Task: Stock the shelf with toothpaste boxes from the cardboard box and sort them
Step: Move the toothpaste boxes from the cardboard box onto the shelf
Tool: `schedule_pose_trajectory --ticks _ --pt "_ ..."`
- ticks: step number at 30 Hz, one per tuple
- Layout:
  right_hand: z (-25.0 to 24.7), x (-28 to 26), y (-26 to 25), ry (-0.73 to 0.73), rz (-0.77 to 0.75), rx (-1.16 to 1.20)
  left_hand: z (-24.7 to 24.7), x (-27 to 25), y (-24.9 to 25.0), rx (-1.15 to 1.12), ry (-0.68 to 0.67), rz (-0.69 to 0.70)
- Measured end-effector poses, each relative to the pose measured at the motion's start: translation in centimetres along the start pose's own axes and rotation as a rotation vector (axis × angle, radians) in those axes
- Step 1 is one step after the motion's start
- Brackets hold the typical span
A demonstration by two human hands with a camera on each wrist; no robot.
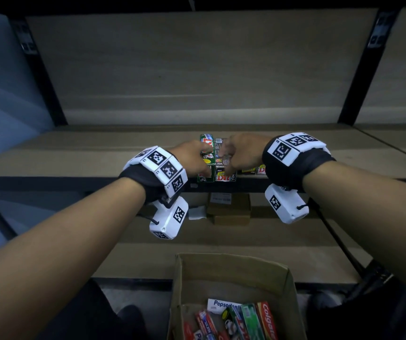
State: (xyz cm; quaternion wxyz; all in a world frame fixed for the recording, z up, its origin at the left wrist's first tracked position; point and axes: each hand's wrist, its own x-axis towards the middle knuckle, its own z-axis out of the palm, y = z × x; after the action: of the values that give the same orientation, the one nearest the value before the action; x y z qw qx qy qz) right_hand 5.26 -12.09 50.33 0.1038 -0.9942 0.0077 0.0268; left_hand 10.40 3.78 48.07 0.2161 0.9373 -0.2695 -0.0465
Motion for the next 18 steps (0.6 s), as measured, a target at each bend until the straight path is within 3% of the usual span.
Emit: schedule_pose_trajectory --ticks 18 --pt "1.4 3.7 1.2 0.141 0.029 -0.025 -0.1 3.2 -1.0 -0.044 -0.037 0.025"
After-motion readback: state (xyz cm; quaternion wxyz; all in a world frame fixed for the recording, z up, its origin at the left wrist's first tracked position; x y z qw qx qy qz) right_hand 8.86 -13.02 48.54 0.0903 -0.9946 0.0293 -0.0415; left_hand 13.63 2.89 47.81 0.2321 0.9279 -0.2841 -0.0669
